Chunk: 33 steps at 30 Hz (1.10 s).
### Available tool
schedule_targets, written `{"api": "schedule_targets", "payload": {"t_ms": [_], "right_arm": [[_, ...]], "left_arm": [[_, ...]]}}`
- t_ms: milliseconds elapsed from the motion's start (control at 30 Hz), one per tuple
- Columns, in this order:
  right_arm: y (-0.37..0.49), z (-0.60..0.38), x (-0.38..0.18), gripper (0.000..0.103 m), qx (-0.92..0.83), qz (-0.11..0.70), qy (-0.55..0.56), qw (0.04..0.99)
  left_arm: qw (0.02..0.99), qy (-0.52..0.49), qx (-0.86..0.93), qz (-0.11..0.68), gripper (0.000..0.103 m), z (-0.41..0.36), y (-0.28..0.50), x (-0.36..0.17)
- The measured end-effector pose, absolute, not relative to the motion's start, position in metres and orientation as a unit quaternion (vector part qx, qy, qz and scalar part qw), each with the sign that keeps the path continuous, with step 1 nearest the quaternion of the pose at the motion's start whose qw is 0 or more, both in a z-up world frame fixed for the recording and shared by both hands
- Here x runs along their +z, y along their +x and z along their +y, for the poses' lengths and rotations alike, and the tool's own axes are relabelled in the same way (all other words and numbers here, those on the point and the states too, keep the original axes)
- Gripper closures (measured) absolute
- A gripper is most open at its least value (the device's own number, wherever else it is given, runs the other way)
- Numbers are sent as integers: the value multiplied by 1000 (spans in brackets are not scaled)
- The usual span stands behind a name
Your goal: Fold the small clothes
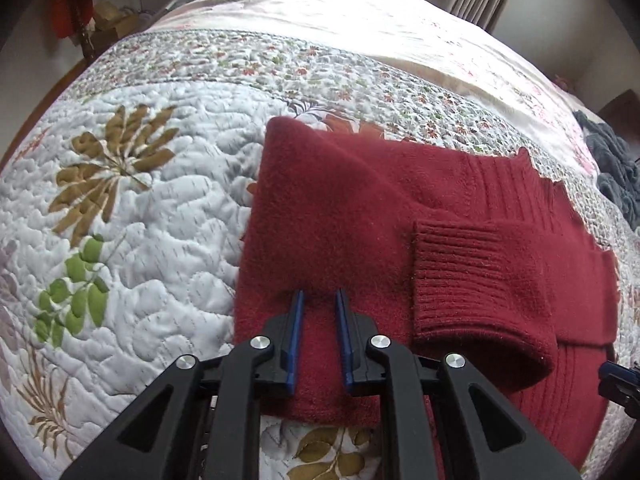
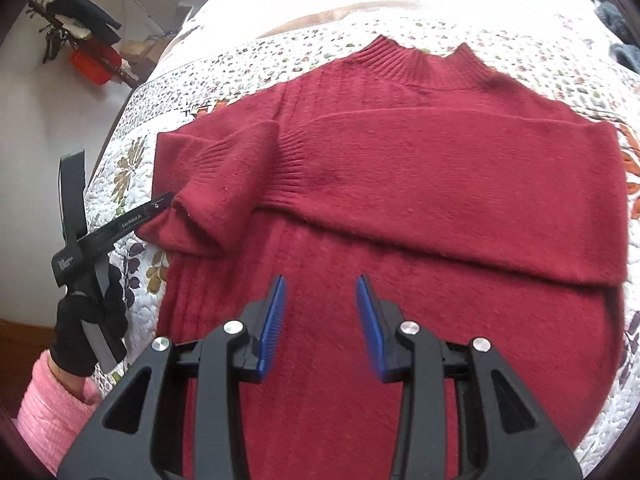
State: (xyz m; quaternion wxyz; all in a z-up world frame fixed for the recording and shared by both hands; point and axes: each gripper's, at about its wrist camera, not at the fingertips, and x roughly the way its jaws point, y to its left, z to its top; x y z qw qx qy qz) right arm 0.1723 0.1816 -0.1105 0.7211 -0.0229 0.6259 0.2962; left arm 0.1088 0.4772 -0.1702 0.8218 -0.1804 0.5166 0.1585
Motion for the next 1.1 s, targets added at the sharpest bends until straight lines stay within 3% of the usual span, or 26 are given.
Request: {"api": "schedule_targets", "payload": {"t_ms": [467, 533, 567, 867, 1100], "right_arm": [[204, 276, -150, 66, 321, 685, 30, 654], [204, 283, -160, 79, 319, 693, 26, 646], [203, 284, -160, 90, 323, 690, 21, 648], [214, 236, -94, 93, 353, 624, 34, 697], [242, 172, -83, 93, 312, 606, 28, 732]], "left_arm": [[852, -156, 160, 473, 86, 490, 90, -112], [852, -156, 159, 474, 85, 492, 89, -109], [852, -155, 159, 474, 85, 492, 89, -108], [857, -158, 140, 470, 85, 469, 102, -108], [856, -146, 112, 483, 85, 426, 128, -123]]}}
